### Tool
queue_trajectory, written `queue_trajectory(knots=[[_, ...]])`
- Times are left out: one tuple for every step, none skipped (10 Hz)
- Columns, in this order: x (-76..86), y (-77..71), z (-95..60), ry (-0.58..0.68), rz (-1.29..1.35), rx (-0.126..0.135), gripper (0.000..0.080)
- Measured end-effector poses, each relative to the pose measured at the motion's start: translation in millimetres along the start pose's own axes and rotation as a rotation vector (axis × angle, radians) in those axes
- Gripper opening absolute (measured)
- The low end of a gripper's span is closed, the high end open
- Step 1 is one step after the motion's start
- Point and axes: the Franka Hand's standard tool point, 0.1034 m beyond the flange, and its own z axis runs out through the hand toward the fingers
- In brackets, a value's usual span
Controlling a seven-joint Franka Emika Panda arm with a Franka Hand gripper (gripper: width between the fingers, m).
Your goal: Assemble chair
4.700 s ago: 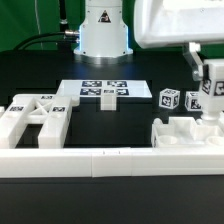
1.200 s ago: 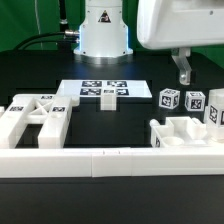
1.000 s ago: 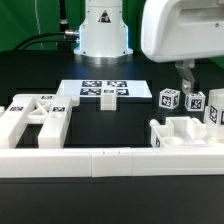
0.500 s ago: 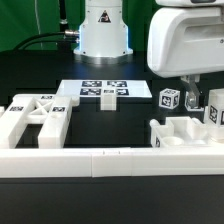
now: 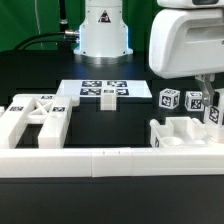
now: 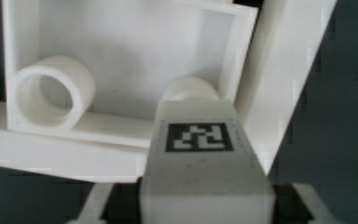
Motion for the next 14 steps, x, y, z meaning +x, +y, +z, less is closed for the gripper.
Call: queue_trajectory(knots=[[0.0, 0.0, 0.0, 0.000, 0.019, 0.000, 0.0285], [0.0, 0.0, 0.0, 0.000, 0.016, 0.000, 0.0285], [-0.1, -1.6, 0.4, 0.003, 0.088, 0.007, 0.0285], [0.2, -5.3, 0.6, 0.016, 0.244, 0.018, 0.0285], [-0.9, -6.7, 0.7, 0.020, 0.330, 0.016, 0.0285], [-1.4, -7.2, 0.9, 0.027, 0.458, 0.015, 0.0285], [-2.2, -7.8, 1.3, 0.033, 0.548, 0.014, 0.0285], [-2.1, -8.1, 1.7, 0.040, 0.675, 0.015, 0.0285], [-1.9, -7.6, 1.8, 0.043, 0.761, 0.019, 0.0287], [-2.0, -7.3, 1.8, 0.040, 0.828, 0.026, 0.0287], [-2.1, -7.2, 2.0, 0.039, 0.923, 0.030, 0.0287], [-2.2, -7.4, 2.0, 0.036, 0.998, 0.032, 0.0287], [-2.2, -7.6, 2.0, 0.035, 1.096, 0.033, 0.0287], [-2.3, -7.7, 2.2, 0.032, 1.178, 0.038, 0.0287]])
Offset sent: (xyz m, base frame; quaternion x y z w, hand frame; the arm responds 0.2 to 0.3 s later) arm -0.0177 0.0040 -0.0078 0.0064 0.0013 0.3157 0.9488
